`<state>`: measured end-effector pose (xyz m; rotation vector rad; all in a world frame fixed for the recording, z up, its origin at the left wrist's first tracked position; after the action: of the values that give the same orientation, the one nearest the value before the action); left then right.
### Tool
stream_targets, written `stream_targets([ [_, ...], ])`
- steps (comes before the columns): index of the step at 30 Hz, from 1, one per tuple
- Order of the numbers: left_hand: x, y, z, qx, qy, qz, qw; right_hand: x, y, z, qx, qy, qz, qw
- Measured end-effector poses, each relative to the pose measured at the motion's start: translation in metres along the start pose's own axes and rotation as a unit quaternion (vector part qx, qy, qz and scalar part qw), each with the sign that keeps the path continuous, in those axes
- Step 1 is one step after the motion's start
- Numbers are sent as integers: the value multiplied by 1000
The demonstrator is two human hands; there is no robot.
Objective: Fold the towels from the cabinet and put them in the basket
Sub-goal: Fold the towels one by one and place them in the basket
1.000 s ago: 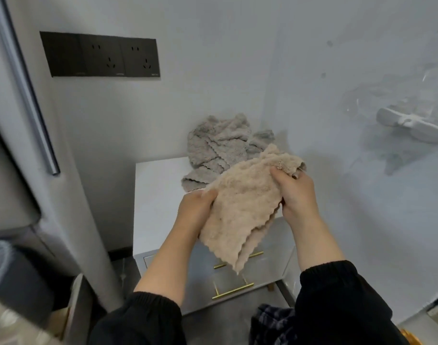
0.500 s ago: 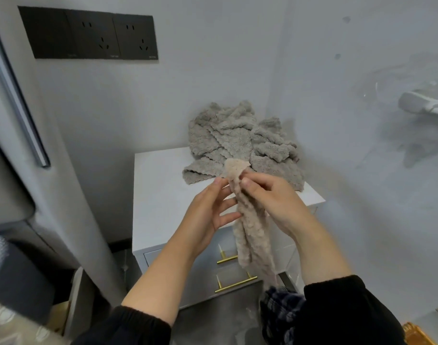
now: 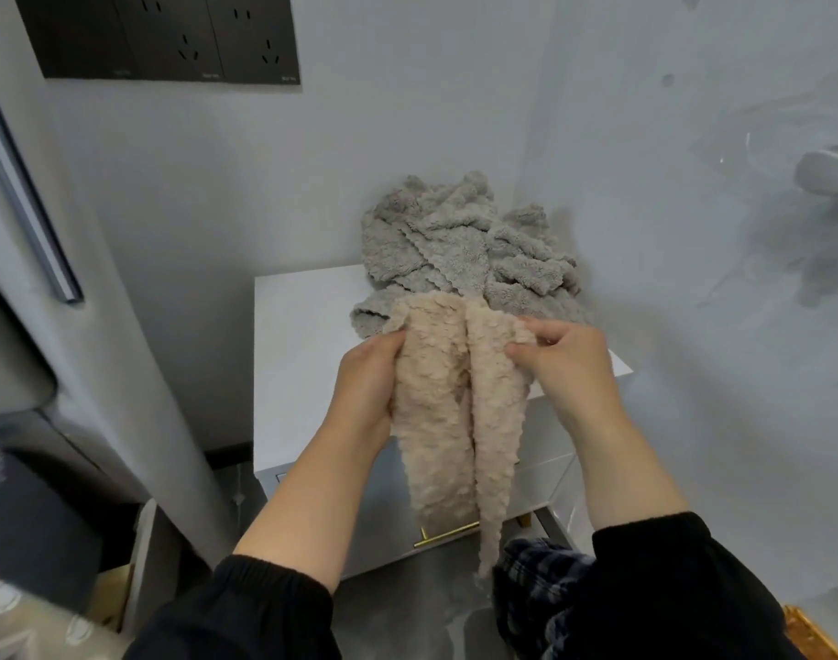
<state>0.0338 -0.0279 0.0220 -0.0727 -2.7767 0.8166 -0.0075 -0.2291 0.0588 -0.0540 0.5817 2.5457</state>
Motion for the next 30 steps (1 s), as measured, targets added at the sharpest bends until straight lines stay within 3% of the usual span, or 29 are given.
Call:
stream_targets([
  [3, -12, 22, -23, -121, -79, -48, 988, -15, 25, -17, -45, -34, -55, 997],
  [6, -22, 43, -51, -289, -156, -91, 940, -26, 52, -27, -47, -32, -117, 991],
  [11, -27, 69, -77, -441, -220, -142, 858, -35, 44, -48, 61, -48, -66, 995],
  [16, -21, 68, -81, -510, -237, -151, 813, -36, 39, -49, 40, -49, -45, 997],
  [18, -22, 71, -80, -459, -221, -144, 849, -32, 44, -48, 86, -40, -62, 994],
  [20, -25, 77, -69, -332, -156, -126, 922, -29, 50, -46, 113, -37, -78, 990],
  [22, -23, 78, -57, -201, -84, -120, 969, -28, 47, -53, 99, -77, -51, 991],
  [24, -21, 73, -49, -142, -36, -116, 982, -26, 37, -62, 76, -135, -8, 988],
  [26, -21, 69, -46, -113, -7, -111, 987, -22, 23, -64, -14, -174, 38, 984],
  [30, -28, 73, -52, -38, -45, -117, 991, -30, -1, -57, -133, -180, 121, 967],
])
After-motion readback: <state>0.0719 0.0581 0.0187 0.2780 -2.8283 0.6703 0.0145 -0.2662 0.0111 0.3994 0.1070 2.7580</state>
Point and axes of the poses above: each hand's wrist, its own x-axis away from the middle knuckle, its own y-axis out of the back of the hand, z = x × y, the point moved 9 cm from there along -x, towards the middle knuckle, and after that the axes turned 10 degrees about x, right-handed, at the moved point
